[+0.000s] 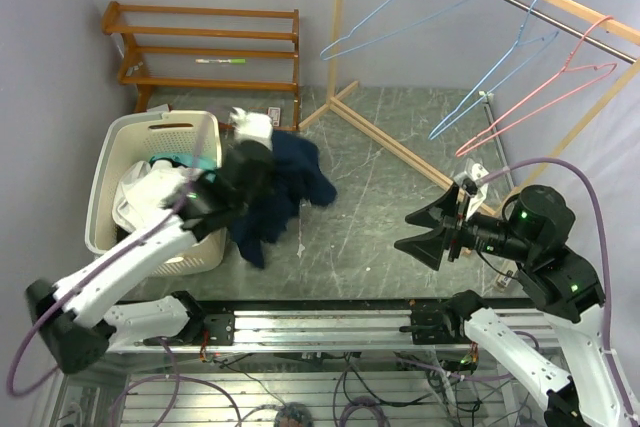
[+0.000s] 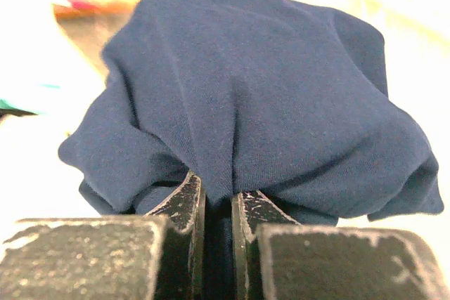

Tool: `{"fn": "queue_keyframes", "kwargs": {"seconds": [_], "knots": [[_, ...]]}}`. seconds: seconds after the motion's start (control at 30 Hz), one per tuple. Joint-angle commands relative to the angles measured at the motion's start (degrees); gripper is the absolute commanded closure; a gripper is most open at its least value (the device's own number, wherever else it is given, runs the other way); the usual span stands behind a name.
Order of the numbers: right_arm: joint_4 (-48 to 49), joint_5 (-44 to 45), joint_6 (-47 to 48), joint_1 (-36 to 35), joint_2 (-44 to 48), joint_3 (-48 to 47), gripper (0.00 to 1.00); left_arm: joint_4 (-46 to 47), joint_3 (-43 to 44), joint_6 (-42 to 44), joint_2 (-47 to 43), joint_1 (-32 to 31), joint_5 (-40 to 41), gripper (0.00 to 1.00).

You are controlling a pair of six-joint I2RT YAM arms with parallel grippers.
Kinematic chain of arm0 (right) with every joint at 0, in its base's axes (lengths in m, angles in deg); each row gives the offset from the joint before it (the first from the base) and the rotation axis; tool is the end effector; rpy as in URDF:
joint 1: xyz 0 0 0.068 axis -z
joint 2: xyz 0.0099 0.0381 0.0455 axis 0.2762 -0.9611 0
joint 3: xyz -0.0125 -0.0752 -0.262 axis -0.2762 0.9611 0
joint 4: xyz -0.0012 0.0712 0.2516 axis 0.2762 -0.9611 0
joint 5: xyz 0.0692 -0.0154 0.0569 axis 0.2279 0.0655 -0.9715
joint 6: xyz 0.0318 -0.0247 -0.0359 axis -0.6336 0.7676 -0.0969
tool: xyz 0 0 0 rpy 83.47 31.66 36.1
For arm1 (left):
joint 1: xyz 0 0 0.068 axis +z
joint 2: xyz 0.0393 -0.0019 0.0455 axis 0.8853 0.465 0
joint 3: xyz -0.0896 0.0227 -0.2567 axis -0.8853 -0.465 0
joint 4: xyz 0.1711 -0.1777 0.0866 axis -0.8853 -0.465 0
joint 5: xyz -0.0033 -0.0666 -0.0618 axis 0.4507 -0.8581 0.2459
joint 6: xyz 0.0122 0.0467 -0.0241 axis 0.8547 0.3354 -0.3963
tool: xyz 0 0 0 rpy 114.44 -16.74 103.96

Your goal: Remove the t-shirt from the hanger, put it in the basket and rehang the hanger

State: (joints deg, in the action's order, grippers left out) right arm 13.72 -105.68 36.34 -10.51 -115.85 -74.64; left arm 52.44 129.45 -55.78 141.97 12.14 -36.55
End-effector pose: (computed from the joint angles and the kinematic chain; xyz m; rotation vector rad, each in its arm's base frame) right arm 0.0584 0.0546 0.4102 -0.7812 1.7153 1.0617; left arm 0.1709 -0.1774 0.3254 0.2382 2.0987 -0.1870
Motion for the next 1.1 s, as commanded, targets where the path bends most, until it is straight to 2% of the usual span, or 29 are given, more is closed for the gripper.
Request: {"fn": "queue_keyframes", "kwargs": {"seconds": [0.0,0.1,0.2,0.27,0.4,0.5,0.57,0.6,0.63,0.7,0.73,0.87,1.07], "knots": [[3.0,-0.1,-1.2,0.0,-0.6,2.1,0.35,-8.2,13.5,10.5,-4.6,10.2,1.1,0.93],[4.3,-0.5,-1.7,0.0,-1.1,2.8,0.36,-13.5,24.7,14.0,-2.8,16.1,2.8,0.93],[5.2,-0.7,-2.0,-0.1,-1.5,3.4,0.36,-16.8,32.5,16.6,-1.1,19.2,11.1,0.93],[5.3,-0.7,-1.9,-0.1,-1.8,3.5,0.36,-17.7,34.6,17.7,-1.3,20.5,16.9,0.93],[6.0,-1.2,-1.9,0.0,-2.5,3.9,0.37,-14.5,32.2,19.1,-4.9,23.9,23.3,0.93],[6.2,-1.6,-2.0,-0.1,-2.8,3.9,0.37,-10.5,25.5,21.0,-8.3,25.3,23.4,0.93],[6.4,-1.8,-2.1,-0.1,-2.9,4.1,0.37,-10.8,21.2,19.4,-9.7,25.3,21.8,0.92],[6.5,-1.7,-2.1,0.0,-2.9,4.1,0.37,-11.7,19.2,17.6,-10.0,25.5,21.2,0.86],[6.6,-1.8,-2.3,-0.1,-2.9,4.3,0.37,-12.9,16.8,15.4,-10.1,25.7,19.3,0.62],[7.1,-2.2,-2.6,-0.1,-3.1,4.8,0.36,-14.1,11.9,12.4,-10.1,25.9,14.0,0.08],[7.3,-2.5,-2.8,-0.1,-3.2,5.1,0.36,-14.3,9.9,11.1,-10.2,26.0,10.4,0.02],[6.9,-2.0,-2.7,0.0,-4.3,5.0,0.35,-12.3,5.5,7.5,-14.1,25.9,0.9,0.0],[9.2,5.0,-5.2,-0.1,-5.7,8.6,0.32,3.2,-5.7,8.1,-33.7,25.9,-17.7,0.0]]}}
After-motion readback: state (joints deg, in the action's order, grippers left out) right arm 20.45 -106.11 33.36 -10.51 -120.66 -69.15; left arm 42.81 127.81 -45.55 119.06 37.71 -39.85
